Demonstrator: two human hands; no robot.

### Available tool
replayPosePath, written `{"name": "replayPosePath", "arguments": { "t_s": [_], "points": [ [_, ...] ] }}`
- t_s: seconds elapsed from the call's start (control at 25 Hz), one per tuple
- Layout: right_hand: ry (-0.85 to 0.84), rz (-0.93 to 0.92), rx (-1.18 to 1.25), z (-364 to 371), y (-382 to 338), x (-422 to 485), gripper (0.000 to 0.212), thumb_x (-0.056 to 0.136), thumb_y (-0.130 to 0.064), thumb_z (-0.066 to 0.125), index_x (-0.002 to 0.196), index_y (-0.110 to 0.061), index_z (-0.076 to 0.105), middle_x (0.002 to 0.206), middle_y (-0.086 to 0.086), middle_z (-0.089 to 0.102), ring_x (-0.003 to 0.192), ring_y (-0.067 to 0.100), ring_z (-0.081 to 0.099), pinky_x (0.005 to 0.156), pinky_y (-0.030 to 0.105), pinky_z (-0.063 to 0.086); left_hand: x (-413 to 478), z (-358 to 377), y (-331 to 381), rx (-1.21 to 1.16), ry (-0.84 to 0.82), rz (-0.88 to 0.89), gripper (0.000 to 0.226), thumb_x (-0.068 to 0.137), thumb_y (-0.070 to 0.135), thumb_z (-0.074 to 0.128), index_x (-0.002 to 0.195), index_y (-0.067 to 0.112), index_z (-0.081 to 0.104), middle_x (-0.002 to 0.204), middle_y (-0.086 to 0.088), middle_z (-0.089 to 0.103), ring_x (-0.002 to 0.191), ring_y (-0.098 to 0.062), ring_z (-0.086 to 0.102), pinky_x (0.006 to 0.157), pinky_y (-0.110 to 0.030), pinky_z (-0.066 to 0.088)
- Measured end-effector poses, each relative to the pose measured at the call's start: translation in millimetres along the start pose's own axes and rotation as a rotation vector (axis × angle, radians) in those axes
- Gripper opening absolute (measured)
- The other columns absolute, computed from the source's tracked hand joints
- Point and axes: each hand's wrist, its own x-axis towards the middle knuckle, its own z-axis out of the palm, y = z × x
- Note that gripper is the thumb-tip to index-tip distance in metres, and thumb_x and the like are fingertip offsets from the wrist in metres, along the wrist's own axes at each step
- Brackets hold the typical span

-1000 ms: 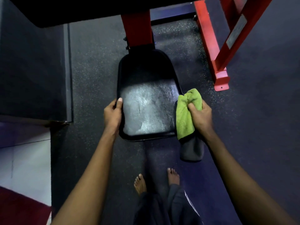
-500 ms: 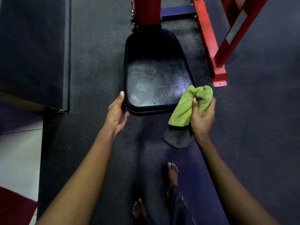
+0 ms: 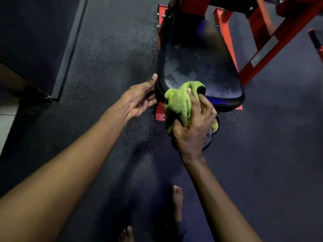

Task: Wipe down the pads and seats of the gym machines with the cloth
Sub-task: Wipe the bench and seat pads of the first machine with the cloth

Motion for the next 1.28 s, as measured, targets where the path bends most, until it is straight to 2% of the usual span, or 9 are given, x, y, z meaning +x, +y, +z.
{"name": "replayPosePath", "arguments": {
  "t_s": [0.2, 0.36, 0.52, 0.68, 0.84, 0.92, 1.04, 1.16, 1.28],
  "points": [
    [-0.112, -0.152, -0.106, -15.4, 7.3, -3.9, 0.076, 0.071, -0.025, 0.054, 0.147, -0.024, 0.053, 0.141, 0.011, 0.048, 0.124, 0.030, 0.040, 0.105, 0.057, 0.039, -3.1, -1.2, -8.0, -0.106, 0.009, -0.001, 0.026, 0.095, 0.021, 0.066, 0.118, 0.009, 0.068, 0.106, -0.006, 0.072, 0.096, -0.018, 0.069, 0.093, -0.035, 0.057],
    [-0.226, -0.192, -0.246, -17.9, -8.4, 13.7, 0.082, 0.067, -0.011, 0.065, 0.147, -0.027, 0.051, 0.144, 0.008, 0.044, 0.127, 0.031, 0.039, 0.103, 0.051, 0.036, -9.9, -3.2, -14.8, -0.153, 0.028, 0.031, 0.024, 0.094, 0.015, 0.067, 0.116, 0.005, 0.067, 0.079, -0.002, 0.075, 0.071, -0.011, 0.072, 0.065, -0.027, 0.061],
    [-0.280, -0.262, -0.357, -14.5, -24.1, 23.3, 0.081, 0.067, -0.008, 0.072, 0.144, -0.026, 0.053, 0.145, 0.011, 0.044, 0.128, 0.034, 0.039, 0.098, 0.047, 0.034, -15.6, -5.6, -24.7, -0.176, 0.077, 0.099, 0.012, 0.090, 0.010, 0.071, 0.102, 0.009, 0.073, 0.086, -0.006, 0.074, 0.084, -0.016, 0.068, 0.083, -0.030, 0.060],
    [-0.307, -0.377, -0.471, -16.8, -31.5, 26.5, 0.072, 0.073, -0.016, 0.077, 0.141, -0.027, 0.056, 0.144, 0.011, 0.046, 0.124, 0.036, 0.042, 0.094, 0.049, 0.037, -22.7, -10.2, -31.9, -0.209, 0.023, 0.091, 0.035, 0.103, 0.029, 0.053, 0.127, 0.007, 0.064, 0.116, -0.010, 0.070, 0.103, -0.019, 0.066, 0.092, -0.029, 0.055],
    [-0.377, -0.429, -0.598, 10.1, -63.1, 54.5, 0.062, 0.079, -0.028, 0.072, 0.138, -0.020, 0.054, 0.142, 0.013, 0.046, 0.122, 0.038, 0.043, 0.093, 0.048, 0.036, -30.6, -11.3, -34.2, -0.319, -0.064, 0.054, 0.063, 0.107, 0.050, 0.026, 0.131, 0.002, 0.059, 0.086, -0.005, 0.074, 0.075, -0.012, 0.070, 0.072, -0.026, 0.055],
    [-0.390, -0.460, -0.629, 8.2, -63.8, 53.3, 0.061, 0.081, -0.029, 0.072, 0.139, -0.021, 0.054, 0.142, 0.012, 0.046, 0.120, 0.038, 0.044, 0.091, 0.047, 0.036, -33.0, -12.4, -34.3, -0.299, -0.091, 0.051, 0.076, 0.105, 0.058, 0.016, 0.136, 0.002, 0.056, 0.093, -0.008, 0.074, 0.083, -0.016, 0.069, 0.080, -0.030, 0.053],
    [-0.467, -0.560, -0.671, -0.9, -64.6, 60.0, 0.063, 0.081, -0.032, 0.076, 0.139, -0.022, 0.054, 0.142, 0.011, 0.046, 0.118, 0.038, 0.044, 0.091, 0.048, 0.037, -38.1, -12.1, -33.6, -0.297, -0.127, 0.049, 0.089, 0.101, 0.066, 0.005, 0.137, 0.003, 0.057, 0.096, -0.007, 0.074, 0.086, -0.013, 0.070, 0.080, -0.026, 0.052],
    [-0.542, -0.479, -0.694, 21.0, -80.0, 84.6, 0.062, 0.080, -0.031, 0.074, 0.137, -0.018, 0.054, 0.140, 0.012, 0.045, 0.119, 0.038, 0.042, 0.093, 0.047, 0.035, -37.0, -12.1, -35.6, -0.299, -0.149, 0.052, 0.096, 0.095, 0.073, -0.001, 0.127, 0.010, 0.064, 0.112, -0.010, 0.074, 0.112, -0.021, 0.065, 0.104, -0.034, 0.044],
    [-0.533, -0.476, -0.667, 18.3, -81.4, 81.2, 0.065, 0.080, -0.033, 0.075, 0.139, -0.019, 0.053, 0.139, 0.011, 0.047, 0.116, 0.038, 0.044, 0.091, 0.047, 0.037, -40.4, -13.6, -30.1, -0.251, -0.161, 0.050, 0.095, 0.095, 0.073, -0.003, 0.128, 0.013, 0.064, 0.126, -0.010, 0.068, 0.124, -0.023, 0.059, 0.111, -0.037, 0.036]
  ]
}}
